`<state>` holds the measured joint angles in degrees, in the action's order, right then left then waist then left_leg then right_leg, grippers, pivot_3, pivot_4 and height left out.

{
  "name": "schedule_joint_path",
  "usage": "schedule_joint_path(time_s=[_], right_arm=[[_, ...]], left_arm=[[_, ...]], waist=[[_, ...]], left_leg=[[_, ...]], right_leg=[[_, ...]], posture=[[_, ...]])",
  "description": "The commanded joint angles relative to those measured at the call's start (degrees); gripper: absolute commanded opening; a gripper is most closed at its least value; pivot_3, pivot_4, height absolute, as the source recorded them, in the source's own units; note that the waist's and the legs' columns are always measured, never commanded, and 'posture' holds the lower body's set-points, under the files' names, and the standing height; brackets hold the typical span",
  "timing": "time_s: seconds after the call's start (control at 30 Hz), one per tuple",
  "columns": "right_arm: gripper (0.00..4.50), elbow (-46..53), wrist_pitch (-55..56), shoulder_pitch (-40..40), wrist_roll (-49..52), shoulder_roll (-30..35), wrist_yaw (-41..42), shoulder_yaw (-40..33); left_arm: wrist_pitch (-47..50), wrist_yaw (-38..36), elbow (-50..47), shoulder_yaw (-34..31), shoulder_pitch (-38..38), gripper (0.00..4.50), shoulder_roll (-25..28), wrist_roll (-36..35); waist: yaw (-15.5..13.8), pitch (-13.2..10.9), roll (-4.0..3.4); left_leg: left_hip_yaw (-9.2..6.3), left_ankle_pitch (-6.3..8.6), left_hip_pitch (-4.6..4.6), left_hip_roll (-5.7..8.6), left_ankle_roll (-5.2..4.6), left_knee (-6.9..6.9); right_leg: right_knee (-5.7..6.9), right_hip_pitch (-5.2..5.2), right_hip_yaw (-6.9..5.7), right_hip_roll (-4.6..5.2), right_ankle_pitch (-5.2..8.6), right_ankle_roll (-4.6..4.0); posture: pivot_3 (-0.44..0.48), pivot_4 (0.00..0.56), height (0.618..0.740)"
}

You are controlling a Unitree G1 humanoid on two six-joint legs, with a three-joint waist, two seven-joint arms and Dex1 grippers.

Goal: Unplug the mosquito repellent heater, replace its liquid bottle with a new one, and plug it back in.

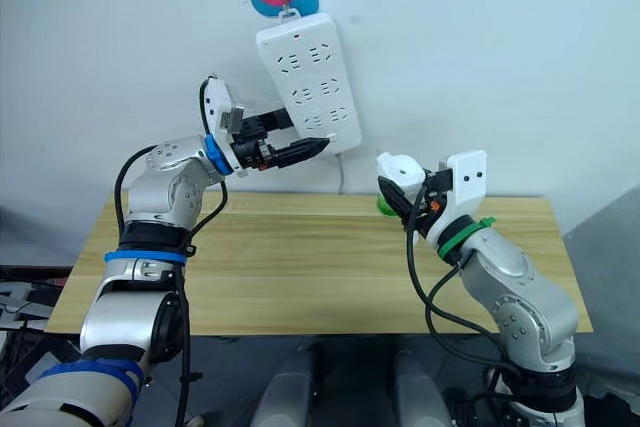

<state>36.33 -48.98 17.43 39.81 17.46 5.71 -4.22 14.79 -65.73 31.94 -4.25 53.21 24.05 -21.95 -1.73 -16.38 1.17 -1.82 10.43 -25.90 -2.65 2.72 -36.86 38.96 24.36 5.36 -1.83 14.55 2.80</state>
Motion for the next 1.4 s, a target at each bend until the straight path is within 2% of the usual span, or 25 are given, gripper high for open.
schedule_joint_path(time_s=[0.03, 0.2, 0.23, 0.4, 0.6, 1.4], right_arm=[[2.93, 4.15, -1.81, 1.46, 3.93, 0.23, -0.67, -2.59], [2.93, 5.15, -5.95, 4.8, 8.21, 0.24, -3.22, -4.28], [2.93, 5.3, -6.91, 5.77, 9.02, 0.42, -3.85, -4.48], [2.93, 4.49, -12.22, 12.13, 10.88, 2.14, -7.22, -4.37], [2.93, 0.25, -15.82, 19.42, 10.17, 0.42, -11.88, -4.07], [2.93, -3.64, -18.97, 25.01, 9.33, -4.37, -11.71, -1.02]], left_arm=[[2.96, -1.05, -2.71, -0.57, 1.04, 3.0, -0.03, -2.28], [4.9, -0.83, -2.52, -1.18, 1.35, 1.39, -0.01, -2.78], [5.26, -0.89, -2.63, -1.18, 1.23, 1.31, -0.01, -2.86], [6.86, -0.58, -2.94, -1.18, 0.92, 1.31, 0.01, -3.03], [6.87, -1.05, -2.86, -0.98, 0.94, 1.31, 0.01, -2.77], [5.21, -1.12, -2.46, -0.2, 0.84, 1.31, -0.09, -1.74]], waist=[[0.21, 0.0, 0.0], [0.45, 0.0, 0.0], [0.44, 0.0, 0.0], [0.43, 0.0, 0.0], [0.42, 0.0, 0.0], [0.36, 0.0, 0.0]], left_leg=[[-0.01, 0.0, 0.0, 0.0, 0.0, -0.02], [-0.02, 0.0, 0.01, -0.01, 0.0, -0.02], [-0.03, 0.0, 0.0, -0.02, 0.0, -0.02], [-0.04, 0.0, -0.01, 0.0, 0.0, 0.02], [-0.07, 0.0, -0.01, -0.01, 0.0, 0.01], [-0.09, 0.0, -0.05, 0.0, -0.01, 0.04]], right_leg=[[0.01, 0.0, 0.0, 0.0, 0.0, 0.0], [0.03, 0.01, -0.02, 0.0, 0.0, 0.0], [0.02, 0.0, -0.03, 0.0, 0.0, 0.0], [0.01, 0.01, -0.04, 0.0, -0.03, -0.06], [0.03, 0.01, -0.08, 0.01, -0.05, -0.09], [0.0, 0.04, -0.13, 0.02, -0.14, -0.24]], posture=[[0.133, 0.235, 0.74], [0.129, 0.232, 0.74], [0.128, 0.232, 0.74], [0.126, 0.23, 0.74], [0.125, 0.225, 0.74], [0.141, 0.232, 0.74]])
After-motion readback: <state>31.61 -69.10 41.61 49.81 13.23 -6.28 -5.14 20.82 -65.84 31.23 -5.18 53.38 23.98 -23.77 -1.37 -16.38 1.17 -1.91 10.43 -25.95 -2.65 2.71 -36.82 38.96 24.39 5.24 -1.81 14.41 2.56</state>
